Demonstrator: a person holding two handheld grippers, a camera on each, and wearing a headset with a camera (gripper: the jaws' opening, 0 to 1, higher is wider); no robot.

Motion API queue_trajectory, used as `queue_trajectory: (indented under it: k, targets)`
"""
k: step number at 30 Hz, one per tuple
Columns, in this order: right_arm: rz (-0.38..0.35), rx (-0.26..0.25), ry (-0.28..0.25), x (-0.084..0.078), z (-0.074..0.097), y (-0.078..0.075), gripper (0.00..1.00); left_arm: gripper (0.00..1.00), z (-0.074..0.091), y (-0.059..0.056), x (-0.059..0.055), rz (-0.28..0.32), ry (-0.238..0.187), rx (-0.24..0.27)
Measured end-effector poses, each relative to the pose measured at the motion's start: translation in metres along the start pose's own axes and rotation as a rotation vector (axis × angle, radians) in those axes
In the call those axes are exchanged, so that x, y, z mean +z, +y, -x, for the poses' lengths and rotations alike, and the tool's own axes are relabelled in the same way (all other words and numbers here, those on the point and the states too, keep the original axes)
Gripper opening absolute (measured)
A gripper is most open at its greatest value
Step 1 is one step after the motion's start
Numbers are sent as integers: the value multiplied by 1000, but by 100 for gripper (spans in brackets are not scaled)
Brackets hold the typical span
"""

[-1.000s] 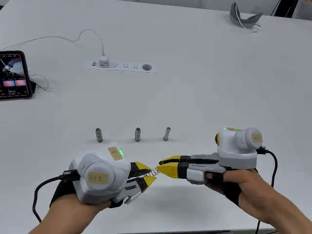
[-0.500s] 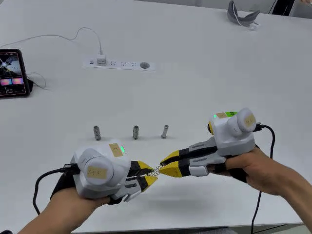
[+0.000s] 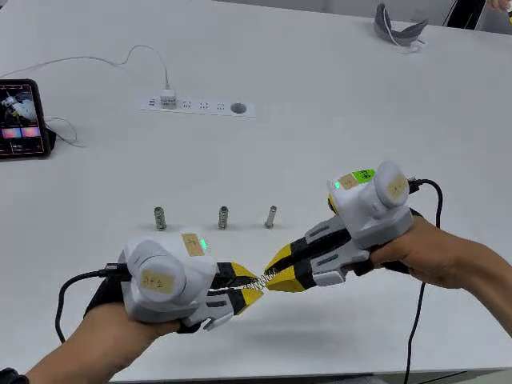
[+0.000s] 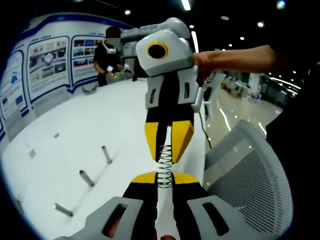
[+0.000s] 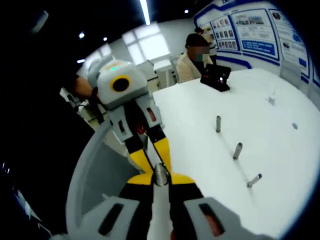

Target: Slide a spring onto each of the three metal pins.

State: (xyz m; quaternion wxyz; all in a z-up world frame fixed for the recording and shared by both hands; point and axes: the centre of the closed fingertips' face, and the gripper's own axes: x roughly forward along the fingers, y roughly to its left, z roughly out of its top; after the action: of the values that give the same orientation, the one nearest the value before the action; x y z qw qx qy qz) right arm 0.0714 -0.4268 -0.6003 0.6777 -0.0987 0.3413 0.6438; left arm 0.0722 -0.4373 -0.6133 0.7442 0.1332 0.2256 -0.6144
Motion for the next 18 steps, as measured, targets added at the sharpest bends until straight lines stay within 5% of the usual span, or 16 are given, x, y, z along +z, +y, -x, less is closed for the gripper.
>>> queue_trajectory:
  k: [10,18]
  targets:
    - [137,21,122,-1,-4,2,12,9,-2,-1,8,-16,-26,-36]
    - [179,12,153,-2,0,-2,12,10,-6,1,10,-19,-51,-35]
